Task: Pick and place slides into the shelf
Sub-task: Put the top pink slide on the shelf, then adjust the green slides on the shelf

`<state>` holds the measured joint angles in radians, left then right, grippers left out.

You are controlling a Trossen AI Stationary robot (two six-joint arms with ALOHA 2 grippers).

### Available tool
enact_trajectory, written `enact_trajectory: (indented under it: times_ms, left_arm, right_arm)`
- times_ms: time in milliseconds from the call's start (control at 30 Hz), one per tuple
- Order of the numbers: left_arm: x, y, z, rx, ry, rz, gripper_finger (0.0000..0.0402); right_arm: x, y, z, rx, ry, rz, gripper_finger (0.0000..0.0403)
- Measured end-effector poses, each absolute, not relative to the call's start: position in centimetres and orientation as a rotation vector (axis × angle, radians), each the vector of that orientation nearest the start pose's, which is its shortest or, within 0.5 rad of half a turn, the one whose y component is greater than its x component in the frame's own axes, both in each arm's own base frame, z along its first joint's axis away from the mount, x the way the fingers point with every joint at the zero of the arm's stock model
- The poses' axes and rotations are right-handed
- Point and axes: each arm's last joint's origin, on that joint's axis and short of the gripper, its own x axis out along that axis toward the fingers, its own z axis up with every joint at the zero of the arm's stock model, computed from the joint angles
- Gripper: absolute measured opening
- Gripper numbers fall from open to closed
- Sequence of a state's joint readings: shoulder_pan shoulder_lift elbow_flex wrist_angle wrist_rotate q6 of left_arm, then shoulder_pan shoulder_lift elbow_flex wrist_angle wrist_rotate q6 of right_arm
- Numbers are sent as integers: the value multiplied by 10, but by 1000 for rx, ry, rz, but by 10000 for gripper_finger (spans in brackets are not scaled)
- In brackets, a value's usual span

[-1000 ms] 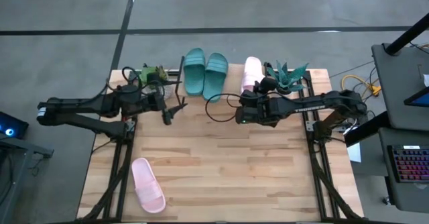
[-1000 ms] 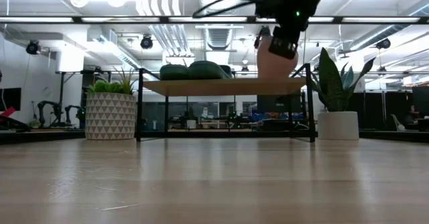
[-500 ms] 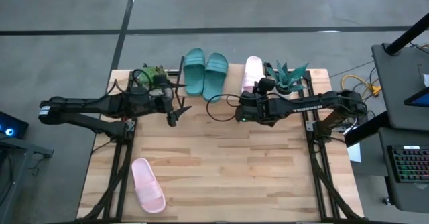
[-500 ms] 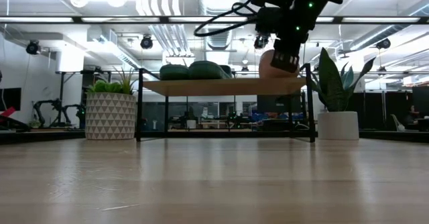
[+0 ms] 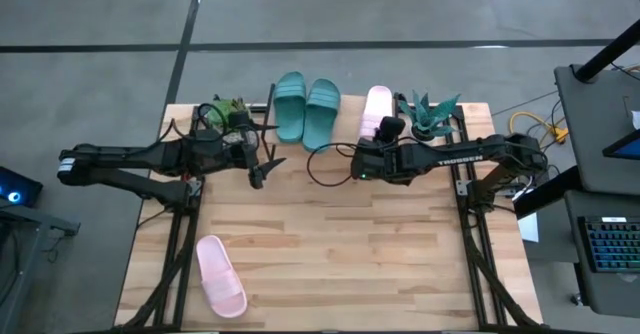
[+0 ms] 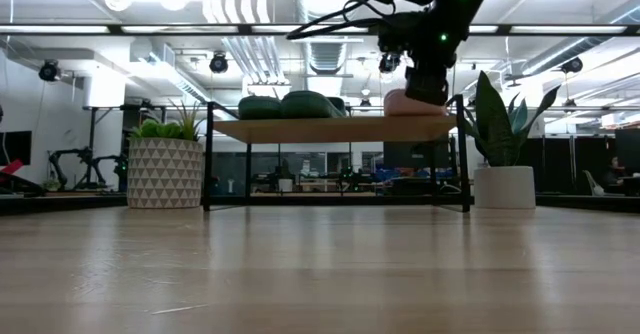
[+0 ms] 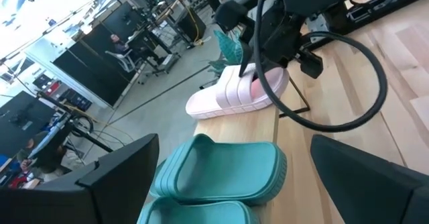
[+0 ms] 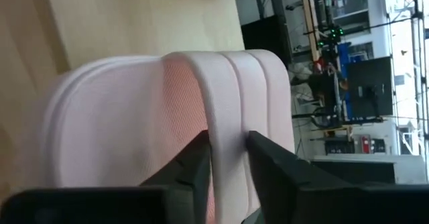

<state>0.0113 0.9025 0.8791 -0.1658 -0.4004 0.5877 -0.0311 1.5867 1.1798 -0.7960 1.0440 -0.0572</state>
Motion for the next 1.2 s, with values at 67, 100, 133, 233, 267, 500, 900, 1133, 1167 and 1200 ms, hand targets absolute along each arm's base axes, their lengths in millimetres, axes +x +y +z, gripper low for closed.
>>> enact_trajectory:
  times_ms: [67,100,133,233,267,500,900,1133,1167,1200]
  left_arm:
    - [195,13,347,614,302,344,373]
    - [195,13,348,614,302,344,373]
    - [195,13,348,614,300,345,373]
    - [195,14,347,614,303,347,373]
    - [195,14,347,614,306,351,373]
    - [194,14,347,622,311,369,373]
    - [195,20,339,649,375,429,373]
    - [193,23,329,635,458,422,373]
    - [195,24,328,642,471,429,373]
    - [197,27,326,659,485,442,373]
  right_arm:
    - [300,-34,251,-660,1149,-898,116]
    - [300,-34,253,-659,1154,-895,129]
    - [300,-34,254,-657,1158,-895,142]
    - [300,-33,261,-638,1163,-886,175]
    - [300,-32,264,-625,1158,-884,185]
    - [306,-21,293,-529,1078,-872,218]
    - [337,-10,328,-434,803,-634,219]
    - [356,-29,337,-402,596,-433,205]
    - [357,-33,339,-410,567,-429,201]
    - [359,-37,341,-410,539,-427,198]
